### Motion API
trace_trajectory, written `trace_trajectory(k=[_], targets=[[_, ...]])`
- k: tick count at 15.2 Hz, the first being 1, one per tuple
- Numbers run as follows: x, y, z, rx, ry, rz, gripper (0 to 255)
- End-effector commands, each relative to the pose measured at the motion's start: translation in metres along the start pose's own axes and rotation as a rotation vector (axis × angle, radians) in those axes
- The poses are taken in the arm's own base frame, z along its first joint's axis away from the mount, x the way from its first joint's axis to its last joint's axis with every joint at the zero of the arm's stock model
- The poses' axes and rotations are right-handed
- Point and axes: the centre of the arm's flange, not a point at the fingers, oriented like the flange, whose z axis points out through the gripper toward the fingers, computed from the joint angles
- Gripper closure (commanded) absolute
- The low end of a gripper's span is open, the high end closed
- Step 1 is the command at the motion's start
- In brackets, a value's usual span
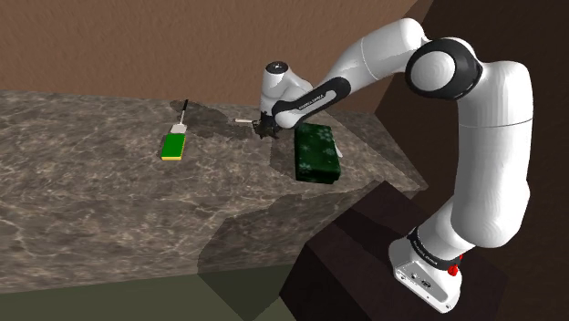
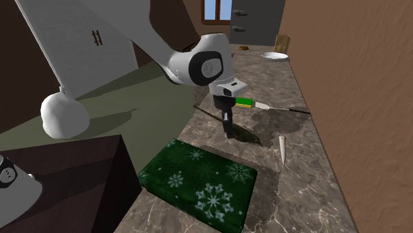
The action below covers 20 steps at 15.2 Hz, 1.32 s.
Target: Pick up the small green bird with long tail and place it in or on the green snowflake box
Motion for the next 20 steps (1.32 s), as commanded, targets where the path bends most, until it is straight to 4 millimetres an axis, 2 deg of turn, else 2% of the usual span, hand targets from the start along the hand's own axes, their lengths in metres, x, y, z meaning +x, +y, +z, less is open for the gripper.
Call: trace_trajectory(k=[1,17,20], targets=[[0.002,0.000,-0.010,0.000,0.000,0.000,255],[0.021,0.008,-0.091,0.000,0.000,0.000,255],[0.006,0.045,-0.090,0.000,0.000,0.000,255]])
